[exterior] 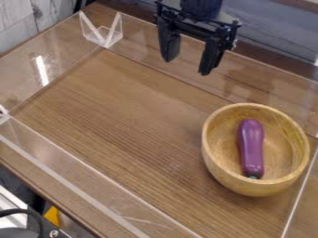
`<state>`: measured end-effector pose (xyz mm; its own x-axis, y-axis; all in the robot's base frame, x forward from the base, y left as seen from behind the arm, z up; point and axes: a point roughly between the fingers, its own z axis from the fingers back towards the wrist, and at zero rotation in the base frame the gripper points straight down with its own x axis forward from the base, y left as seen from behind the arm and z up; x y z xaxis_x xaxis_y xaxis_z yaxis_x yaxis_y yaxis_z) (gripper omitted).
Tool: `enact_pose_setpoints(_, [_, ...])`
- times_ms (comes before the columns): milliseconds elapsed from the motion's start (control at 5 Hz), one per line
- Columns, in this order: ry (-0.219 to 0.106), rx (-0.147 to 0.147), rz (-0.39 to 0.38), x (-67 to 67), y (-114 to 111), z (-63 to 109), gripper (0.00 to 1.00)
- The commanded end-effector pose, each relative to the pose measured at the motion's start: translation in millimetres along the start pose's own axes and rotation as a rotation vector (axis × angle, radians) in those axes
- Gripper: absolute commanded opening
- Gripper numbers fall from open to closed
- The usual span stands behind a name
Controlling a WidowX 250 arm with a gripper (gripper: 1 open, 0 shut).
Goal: Remove the purple eggplant from inside the brown bowl and put it on the table
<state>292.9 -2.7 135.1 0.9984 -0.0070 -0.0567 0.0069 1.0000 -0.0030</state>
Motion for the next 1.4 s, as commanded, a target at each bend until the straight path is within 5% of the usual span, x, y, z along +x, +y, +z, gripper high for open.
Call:
enact_pose_setpoints(0, [0.016,-0.006,0.01,-1.8,-3,-5.4,1.0])
enact_pose_setpoints(400, [0.037,-0.055,0.045,-9.9,-47,-13.4,1.0])
enact_pose_setpoints(800, [0.018,-0.083,0.051,-9.7,-95,-24.9,1.0])
enact_pose_setpoints(1200, [-0.009,-0.101,0.05,-9.0,-118,-42.4,1.0])
